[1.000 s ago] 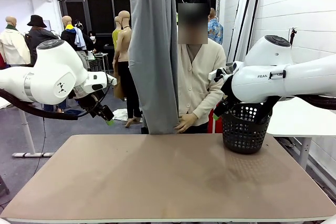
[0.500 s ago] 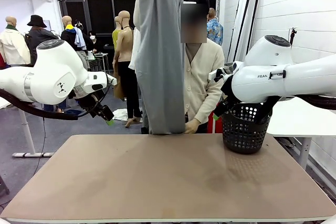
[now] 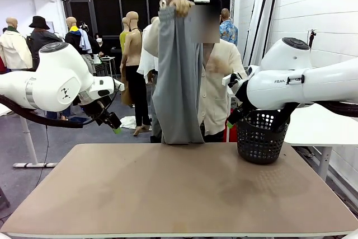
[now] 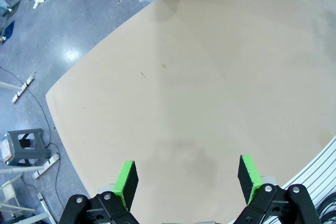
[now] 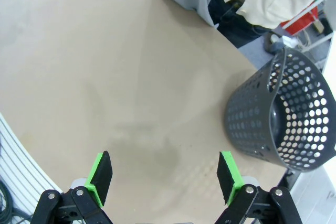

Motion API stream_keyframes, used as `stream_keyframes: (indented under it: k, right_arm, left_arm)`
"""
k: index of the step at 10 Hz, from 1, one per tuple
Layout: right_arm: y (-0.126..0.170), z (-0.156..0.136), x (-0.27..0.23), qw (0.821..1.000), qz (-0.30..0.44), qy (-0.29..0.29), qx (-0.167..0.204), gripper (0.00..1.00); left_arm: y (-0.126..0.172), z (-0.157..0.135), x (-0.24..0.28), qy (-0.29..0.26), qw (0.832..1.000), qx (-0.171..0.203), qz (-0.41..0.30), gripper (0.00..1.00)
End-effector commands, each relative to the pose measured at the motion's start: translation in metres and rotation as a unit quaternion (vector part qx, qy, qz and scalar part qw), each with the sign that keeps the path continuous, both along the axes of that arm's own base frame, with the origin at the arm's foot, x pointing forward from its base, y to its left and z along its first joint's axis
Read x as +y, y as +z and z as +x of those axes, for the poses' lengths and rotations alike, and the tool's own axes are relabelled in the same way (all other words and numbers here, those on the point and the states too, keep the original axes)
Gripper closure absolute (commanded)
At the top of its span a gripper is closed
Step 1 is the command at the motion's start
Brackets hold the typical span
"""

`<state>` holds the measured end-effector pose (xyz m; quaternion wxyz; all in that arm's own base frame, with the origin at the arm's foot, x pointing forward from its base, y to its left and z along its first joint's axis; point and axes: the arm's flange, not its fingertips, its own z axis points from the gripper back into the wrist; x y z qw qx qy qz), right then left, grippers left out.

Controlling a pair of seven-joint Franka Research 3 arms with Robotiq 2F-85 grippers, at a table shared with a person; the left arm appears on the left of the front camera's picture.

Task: Fold the training pants.
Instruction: Grab both ends of the Training pants handed by a person.

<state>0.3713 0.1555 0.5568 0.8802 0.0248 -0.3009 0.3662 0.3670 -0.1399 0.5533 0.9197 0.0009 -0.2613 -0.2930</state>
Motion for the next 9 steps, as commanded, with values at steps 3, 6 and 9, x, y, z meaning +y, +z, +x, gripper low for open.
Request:
stream_keyframes:
  k: [3,6,9]
  right_arm:
    - [-0.0008,0.0007,-0.0003,1.000,0.000,0.000,0.001,0.00]
    - [-0.0008,0.0007,-0.0003,1.000,0.000,0.000,0.001,0.00]
    - [-0.0008,0.0007,-0.0003,1.000,0.000,0.000,0.001,0.00]
  left_arm:
    - [0.0023,0.0004,0.0007,-0.001,1.000,0.002,0.000,0.00]
    - [0.0023,0.0004,0.0007,-0.001,1.000,0.002,0.000,0.00]
    - [0.0023,0.0004,0.0007,-0.001,1.000,0.002,0.000,0.00]
